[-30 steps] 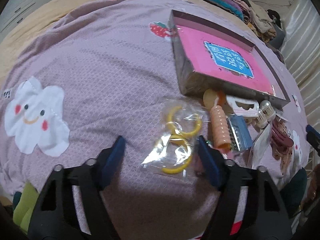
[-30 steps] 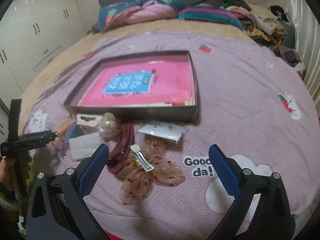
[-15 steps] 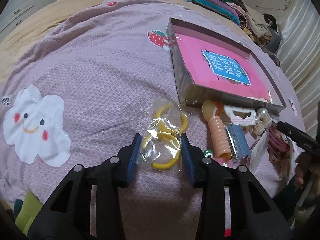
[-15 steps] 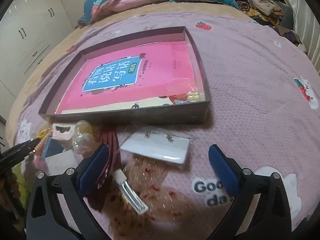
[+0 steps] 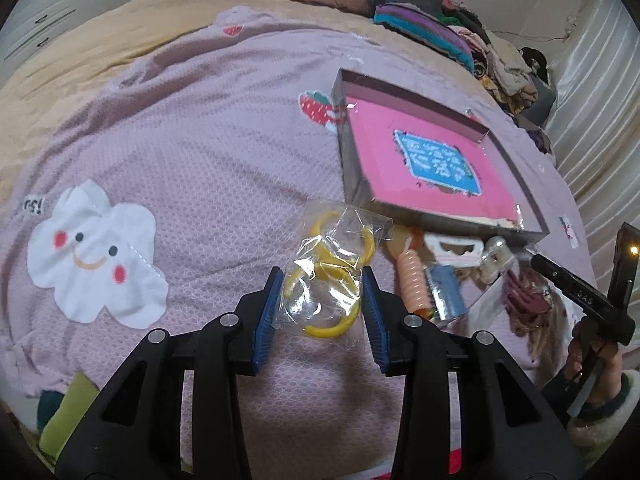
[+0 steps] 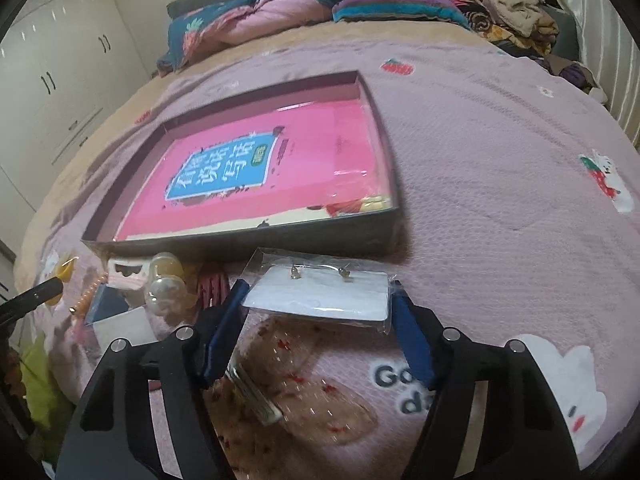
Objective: Organize jewelry
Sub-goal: 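Carry both items into the grey box and open both tools to release them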
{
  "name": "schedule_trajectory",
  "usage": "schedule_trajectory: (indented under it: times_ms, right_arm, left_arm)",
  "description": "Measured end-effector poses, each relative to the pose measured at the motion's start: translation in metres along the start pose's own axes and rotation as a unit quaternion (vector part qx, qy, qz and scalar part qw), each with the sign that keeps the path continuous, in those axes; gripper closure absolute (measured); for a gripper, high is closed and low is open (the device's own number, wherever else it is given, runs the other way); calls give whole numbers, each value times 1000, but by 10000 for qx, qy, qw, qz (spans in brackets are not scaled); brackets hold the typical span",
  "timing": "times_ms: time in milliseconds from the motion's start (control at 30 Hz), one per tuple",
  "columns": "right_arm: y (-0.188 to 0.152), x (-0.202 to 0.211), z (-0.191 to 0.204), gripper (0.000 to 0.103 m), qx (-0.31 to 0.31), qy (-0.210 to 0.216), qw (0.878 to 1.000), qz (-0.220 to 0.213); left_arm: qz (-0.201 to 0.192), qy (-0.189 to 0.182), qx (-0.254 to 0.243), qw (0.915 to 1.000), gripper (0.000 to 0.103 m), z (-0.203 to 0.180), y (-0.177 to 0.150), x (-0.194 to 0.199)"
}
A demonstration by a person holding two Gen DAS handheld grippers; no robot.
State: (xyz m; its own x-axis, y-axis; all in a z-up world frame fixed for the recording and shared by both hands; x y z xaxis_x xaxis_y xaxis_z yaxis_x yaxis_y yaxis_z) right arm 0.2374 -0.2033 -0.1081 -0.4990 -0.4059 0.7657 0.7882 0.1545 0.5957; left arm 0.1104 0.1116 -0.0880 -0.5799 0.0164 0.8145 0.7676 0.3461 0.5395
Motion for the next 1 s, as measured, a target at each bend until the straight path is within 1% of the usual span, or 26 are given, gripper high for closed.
schedule_trajectory:
  times_ms: [133, 267, 400, 533, 700, 800, 1000]
  right_arm:
    - [4, 26, -11, 34, -111, 2, 9997, -235]
    - [16, 50, -19, 34, -144, -44, 9986, -507]
    - [29, 70, -23, 34, -85, -119, 9966, -805]
    - [44, 82, -23, 34, -3, -30, 9952, -977]
    - [59, 83, -15, 34, 203, 74, 9944, -1031]
    - [67, 79, -4, 34, 343, 241, 9937, -1040]
    - [87, 58, 17, 34, 554, 518, 9926, -948]
  left_arm:
    - [-69, -62, -53, 9999, 73, -9, 9, 6]
    - [-152, -105, -150, 9997, 73, -21, 19, 10]
    - [-214, -174, -273, 9992, 73, -37, 33, 8]
    - [-229, -235, -357, 9988, 73, -52, 48, 2]
    - [-173, -330, -486, 9981, 73, -74, 62, -13]
    - [-150, -358, -553, 9977, 73, -85, 69, -22]
    - [-55, -355, -604, 9975, 73, -99, 80, -42]
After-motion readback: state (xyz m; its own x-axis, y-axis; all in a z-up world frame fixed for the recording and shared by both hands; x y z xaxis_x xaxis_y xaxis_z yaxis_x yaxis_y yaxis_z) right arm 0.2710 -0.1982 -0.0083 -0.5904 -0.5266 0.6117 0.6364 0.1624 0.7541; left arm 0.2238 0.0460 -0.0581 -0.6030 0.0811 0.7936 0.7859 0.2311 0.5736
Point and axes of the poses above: each gripper's, at about its wrist camera, not at the fingertips, and x roughly against the way its jaws point, z to its left, y to its top, the point moved 6 cm from there along -x, roughly the way its jaws point, and after that the axes turned 3 degrees about y, right-handed, at the moved point
